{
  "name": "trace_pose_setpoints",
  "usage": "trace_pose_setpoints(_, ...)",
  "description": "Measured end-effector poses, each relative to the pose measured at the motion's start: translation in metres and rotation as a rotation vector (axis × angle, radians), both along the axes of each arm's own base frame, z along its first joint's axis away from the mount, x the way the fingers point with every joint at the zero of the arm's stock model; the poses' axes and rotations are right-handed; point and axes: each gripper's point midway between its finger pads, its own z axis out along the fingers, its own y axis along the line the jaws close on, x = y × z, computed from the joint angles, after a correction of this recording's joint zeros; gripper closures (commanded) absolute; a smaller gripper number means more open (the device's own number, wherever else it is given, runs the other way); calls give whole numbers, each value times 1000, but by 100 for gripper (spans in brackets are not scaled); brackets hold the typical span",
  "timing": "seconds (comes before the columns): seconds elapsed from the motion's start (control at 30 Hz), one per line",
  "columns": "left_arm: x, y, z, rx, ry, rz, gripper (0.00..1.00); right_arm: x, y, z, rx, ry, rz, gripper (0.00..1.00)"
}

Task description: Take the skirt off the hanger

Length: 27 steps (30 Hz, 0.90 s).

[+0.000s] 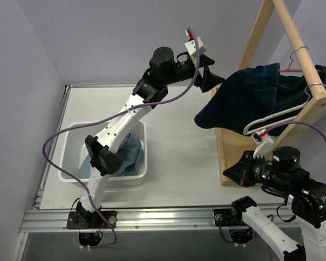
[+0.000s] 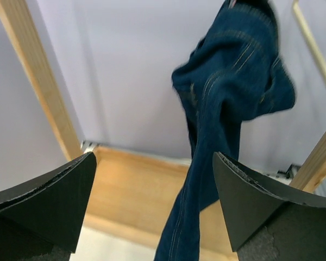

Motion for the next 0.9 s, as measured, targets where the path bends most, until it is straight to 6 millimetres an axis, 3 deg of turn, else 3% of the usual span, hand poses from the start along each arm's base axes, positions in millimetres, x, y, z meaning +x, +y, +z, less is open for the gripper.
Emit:
trace_pose_setpoints(0.17,-12,-8,34,-145,-25,-107,2,7,2,4,1,0,-6,100)
trace_pose_setpoints(0.23,-18,-11,40,-180,-22,-148,2,8,2,6,1,0,-9,100)
trace_pose_setpoints(0.73,-46,-56,10,-181,55,-254,0,6,-2,16,26,-28,-53,100)
trace_pose_setpoints(0.77,-49,-59,10,-184,54,-256,9,6,-3,18,27,-32,-54,100)
trace_pose_setpoints(0.83,-53,-65,9,-185,54,-257,16,5,-3,22,31,-42,-58,100)
trace_pose_setpoints(0.9,-57,-68,9,-183,54,-250,39,4,-5,29,37,-61,-63,100)
